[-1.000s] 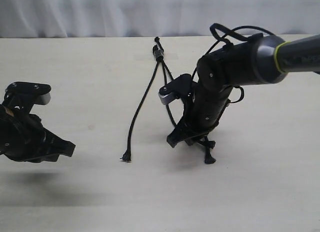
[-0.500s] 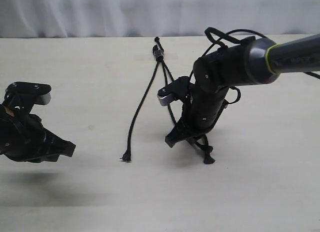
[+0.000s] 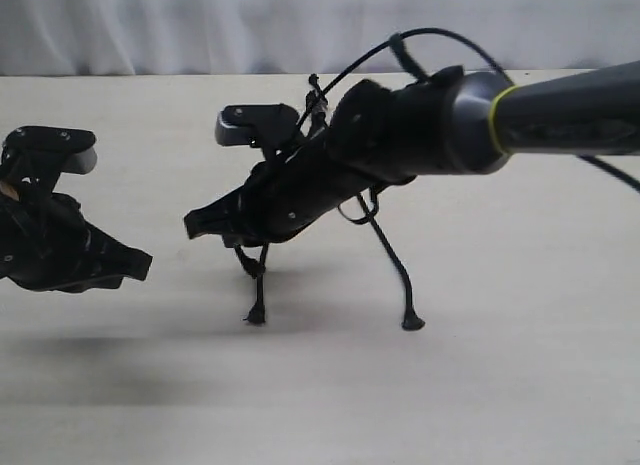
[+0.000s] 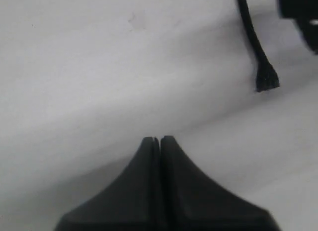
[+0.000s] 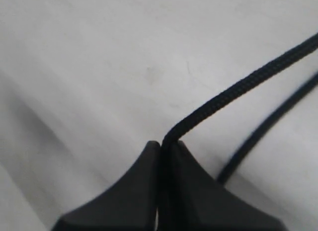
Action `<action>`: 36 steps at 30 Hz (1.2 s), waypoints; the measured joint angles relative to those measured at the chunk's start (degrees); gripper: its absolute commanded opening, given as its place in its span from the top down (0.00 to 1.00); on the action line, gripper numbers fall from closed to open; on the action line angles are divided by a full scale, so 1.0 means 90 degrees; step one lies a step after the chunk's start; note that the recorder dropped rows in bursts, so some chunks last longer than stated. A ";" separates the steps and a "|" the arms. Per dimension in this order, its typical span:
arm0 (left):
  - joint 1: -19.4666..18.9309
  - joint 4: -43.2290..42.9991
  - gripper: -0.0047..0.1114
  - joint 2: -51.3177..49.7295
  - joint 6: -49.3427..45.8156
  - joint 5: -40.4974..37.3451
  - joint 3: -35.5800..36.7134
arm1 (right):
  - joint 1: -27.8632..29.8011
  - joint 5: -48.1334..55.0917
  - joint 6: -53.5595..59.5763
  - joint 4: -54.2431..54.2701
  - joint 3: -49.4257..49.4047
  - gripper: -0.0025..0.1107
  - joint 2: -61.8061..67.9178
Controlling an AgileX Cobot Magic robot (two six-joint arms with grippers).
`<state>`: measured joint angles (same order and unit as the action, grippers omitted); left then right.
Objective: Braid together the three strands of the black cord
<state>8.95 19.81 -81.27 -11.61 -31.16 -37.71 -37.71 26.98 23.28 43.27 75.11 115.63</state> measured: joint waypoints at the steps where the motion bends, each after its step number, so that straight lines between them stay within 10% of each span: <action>1: 0.0000 0.0000 0.96 0.0061 0.0000 0.0000 0.0000 | -0.0100 -0.0218 0.0013 0.0085 0.0000 0.94 0.0085; 12: 0.0000 -0.0079 0.96 0.0721 0.0000 0.0000 0.0000 | -0.0478 -0.0185 -0.0497 0.0066 0.0402 0.56 0.0682; 19: 0.0000 -0.0098 0.96 0.0822 0.0026 0.0000 0.0000 | -0.0806 0.1148 -0.3886 -0.4454 0.0890 0.56 0.0617; 26: 0.0000 -0.0098 0.96 0.0822 0.0041 0.0000 0.0000 | -0.0857 0.1227 -0.4348 -0.5382 0.0957 0.92 0.1066; 36: 0.0000 -0.0098 0.96 0.0822 0.0053 -0.0021 0.0000 | -0.0769 0.2253 -0.4274 -0.6618 0.1008 0.94 0.0631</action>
<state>8.95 18.93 -73.87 -11.13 -31.35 -37.71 -44.63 47.26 -15.18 -16.30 84.18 121.31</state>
